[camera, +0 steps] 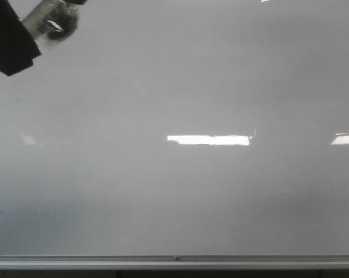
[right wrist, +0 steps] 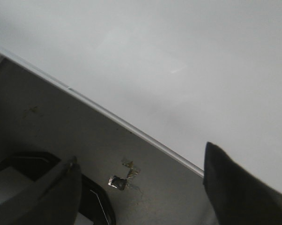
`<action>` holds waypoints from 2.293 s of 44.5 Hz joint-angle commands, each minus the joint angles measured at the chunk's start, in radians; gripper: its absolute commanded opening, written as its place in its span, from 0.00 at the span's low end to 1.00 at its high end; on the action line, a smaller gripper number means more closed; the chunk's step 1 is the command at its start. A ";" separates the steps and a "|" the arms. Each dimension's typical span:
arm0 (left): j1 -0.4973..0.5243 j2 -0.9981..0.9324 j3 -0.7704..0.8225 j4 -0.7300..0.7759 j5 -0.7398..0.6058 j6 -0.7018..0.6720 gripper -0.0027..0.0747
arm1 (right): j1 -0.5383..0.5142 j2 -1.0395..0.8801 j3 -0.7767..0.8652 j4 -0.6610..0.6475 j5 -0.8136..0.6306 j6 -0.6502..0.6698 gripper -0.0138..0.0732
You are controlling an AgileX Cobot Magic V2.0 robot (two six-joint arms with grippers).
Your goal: Write number 4 on whiteboard
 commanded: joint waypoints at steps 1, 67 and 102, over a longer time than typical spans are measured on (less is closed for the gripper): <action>-0.076 0.010 -0.038 -0.016 -0.022 0.032 0.01 | 0.060 0.009 -0.061 0.106 0.010 -0.166 0.81; -0.333 0.179 -0.188 -0.008 -0.101 0.140 0.01 | 0.331 0.148 -0.143 0.314 0.046 -0.621 0.55; -0.329 0.158 -0.188 -0.001 -0.100 0.134 0.65 | 0.330 0.148 -0.143 0.299 0.075 -0.588 0.09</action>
